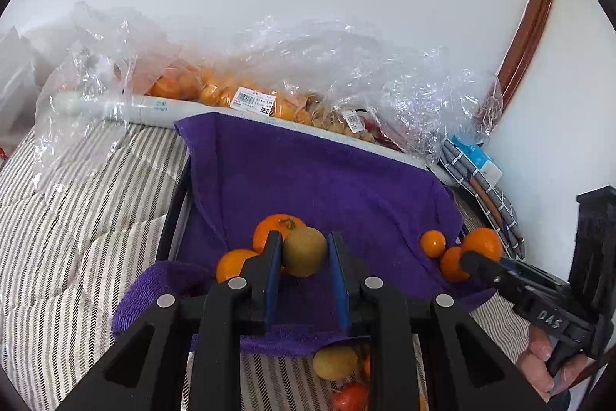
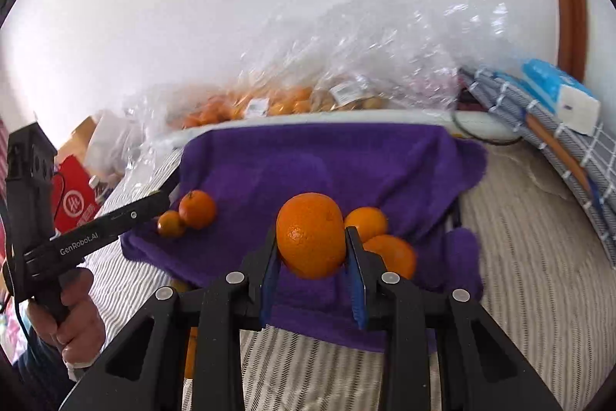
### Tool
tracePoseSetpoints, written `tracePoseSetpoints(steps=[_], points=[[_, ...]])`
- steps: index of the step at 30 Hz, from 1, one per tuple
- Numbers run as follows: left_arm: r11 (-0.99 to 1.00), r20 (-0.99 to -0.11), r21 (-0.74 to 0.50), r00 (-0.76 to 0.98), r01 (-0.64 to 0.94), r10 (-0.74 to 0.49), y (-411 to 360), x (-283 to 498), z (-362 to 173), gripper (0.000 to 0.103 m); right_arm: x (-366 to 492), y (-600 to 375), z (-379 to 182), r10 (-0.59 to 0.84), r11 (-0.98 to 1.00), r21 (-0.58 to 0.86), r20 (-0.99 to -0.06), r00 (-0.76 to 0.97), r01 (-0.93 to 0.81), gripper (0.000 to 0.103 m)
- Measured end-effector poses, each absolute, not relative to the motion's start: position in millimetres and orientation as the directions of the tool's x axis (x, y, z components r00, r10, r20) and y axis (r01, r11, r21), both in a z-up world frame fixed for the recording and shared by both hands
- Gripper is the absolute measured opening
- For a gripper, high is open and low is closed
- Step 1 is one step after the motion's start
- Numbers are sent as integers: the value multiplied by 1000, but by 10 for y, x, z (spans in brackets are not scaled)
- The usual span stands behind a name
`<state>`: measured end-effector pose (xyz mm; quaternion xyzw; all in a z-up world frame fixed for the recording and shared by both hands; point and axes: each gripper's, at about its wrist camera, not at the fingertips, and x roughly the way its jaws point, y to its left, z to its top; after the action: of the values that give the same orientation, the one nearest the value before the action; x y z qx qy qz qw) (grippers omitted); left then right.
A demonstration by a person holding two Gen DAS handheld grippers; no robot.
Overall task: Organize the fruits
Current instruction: 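Carry both held fruits onto the purple towel and open both grippers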
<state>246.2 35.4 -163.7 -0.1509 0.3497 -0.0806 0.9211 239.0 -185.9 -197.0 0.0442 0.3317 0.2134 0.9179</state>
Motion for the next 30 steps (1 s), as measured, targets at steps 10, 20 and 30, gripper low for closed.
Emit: tracePoseSetpoints(steps=[10,20,30], points=[[932,-631,-357,721,60,-288,383,2482,-1684,23,2480,-1664,-2210,381,914,167,-665,642,-370,32],[939,-661,-330,688,92,-299,217,2502,-1737,23,2477,-1726,-2258,385,915,189,-675,629,-358,33],[949,-707,-310,656,46,-263,207,2541,-1823,23,2362,-1799,-2144,421,903,214,-623,660,-373,41]])
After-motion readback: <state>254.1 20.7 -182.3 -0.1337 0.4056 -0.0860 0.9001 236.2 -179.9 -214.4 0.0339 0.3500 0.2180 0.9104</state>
